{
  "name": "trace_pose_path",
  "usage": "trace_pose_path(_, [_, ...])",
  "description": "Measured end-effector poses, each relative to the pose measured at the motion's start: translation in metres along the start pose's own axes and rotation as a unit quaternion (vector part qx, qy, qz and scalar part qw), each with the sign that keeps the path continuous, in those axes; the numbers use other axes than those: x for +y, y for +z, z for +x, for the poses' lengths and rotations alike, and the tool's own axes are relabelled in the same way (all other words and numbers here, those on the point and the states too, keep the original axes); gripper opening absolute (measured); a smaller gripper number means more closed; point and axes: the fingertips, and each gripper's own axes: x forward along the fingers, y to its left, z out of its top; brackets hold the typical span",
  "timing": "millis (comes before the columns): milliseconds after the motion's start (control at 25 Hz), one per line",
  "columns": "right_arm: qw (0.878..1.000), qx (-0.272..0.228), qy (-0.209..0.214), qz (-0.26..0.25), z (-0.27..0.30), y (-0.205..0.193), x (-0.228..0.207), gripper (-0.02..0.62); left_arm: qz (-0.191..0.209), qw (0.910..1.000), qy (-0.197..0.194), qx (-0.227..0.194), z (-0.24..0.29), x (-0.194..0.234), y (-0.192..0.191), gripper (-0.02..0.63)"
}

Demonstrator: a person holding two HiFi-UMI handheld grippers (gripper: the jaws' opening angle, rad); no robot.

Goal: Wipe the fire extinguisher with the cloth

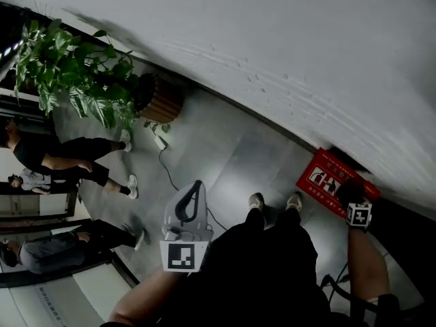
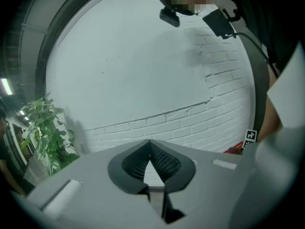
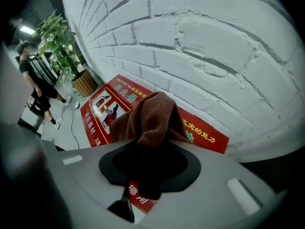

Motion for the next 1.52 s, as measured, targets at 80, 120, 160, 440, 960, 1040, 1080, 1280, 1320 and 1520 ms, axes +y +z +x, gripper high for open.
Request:
trace_pose_path(80, [1.000,0.000,0.007,-0.002,0.002,0.003,-0.001,0.093,0.007,1.0000,0.000,0.005,0.000,0.001,-0.004,0.000])
trace_pose_path(120, [1.000,-0.003,0.015,-0.005,0.003,0.005,0.000,0.087,0.007,0.9999,0.000,0.008,0.001,0.000,-0.007,0.000])
trace_pose_path(160, [1.000,-0.008,0.024,-0.011,0.004,0.009,0.002,0.083,0.005,0.9999,-0.002,0.011,0.003,-0.002,-0.011,0.000])
trace_pose_path(440, [0.989,-0.084,0.076,-0.096,0.000,0.080,0.057,0.075,0.001,0.9999,-0.006,0.010,0.013,-0.001,-0.013,0.000])
trace_pose_path(960, [0.972,-0.085,0.153,-0.158,0.055,0.164,0.154,0.074,0.020,0.9950,0.085,0.047,-0.017,0.053,-0.019,0.000])
trace_pose_path(1040, [0.975,-0.067,0.148,-0.152,0.065,0.159,0.148,0.074,0.019,0.9944,0.092,0.049,-0.021,0.054,-0.021,0.000])
trace_pose_path(1080, [0.977,-0.058,0.146,-0.143,0.068,0.155,0.142,0.074,0.016,0.9943,0.095,0.046,-0.022,0.055,-0.020,0.000])
trace_pose_path(1280, [0.982,-0.055,0.139,-0.113,0.066,0.149,0.118,0.070,0.017,0.9932,0.099,0.059,-0.024,0.055,-0.024,0.000])
trace_pose_path(1320, [0.983,-0.054,0.137,-0.106,0.065,0.148,0.113,0.069,0.016,0.9935,0.095,0.059,-0.022,0.054,-0.025,0.000])
trace_pose_path(1520, [0.988,-0.052,0.127,-0.072,0.057,0.135,0.084,0.069,0.015,0.9966,0.067,0.046,-0.010,0.037,-0.021,0.000])
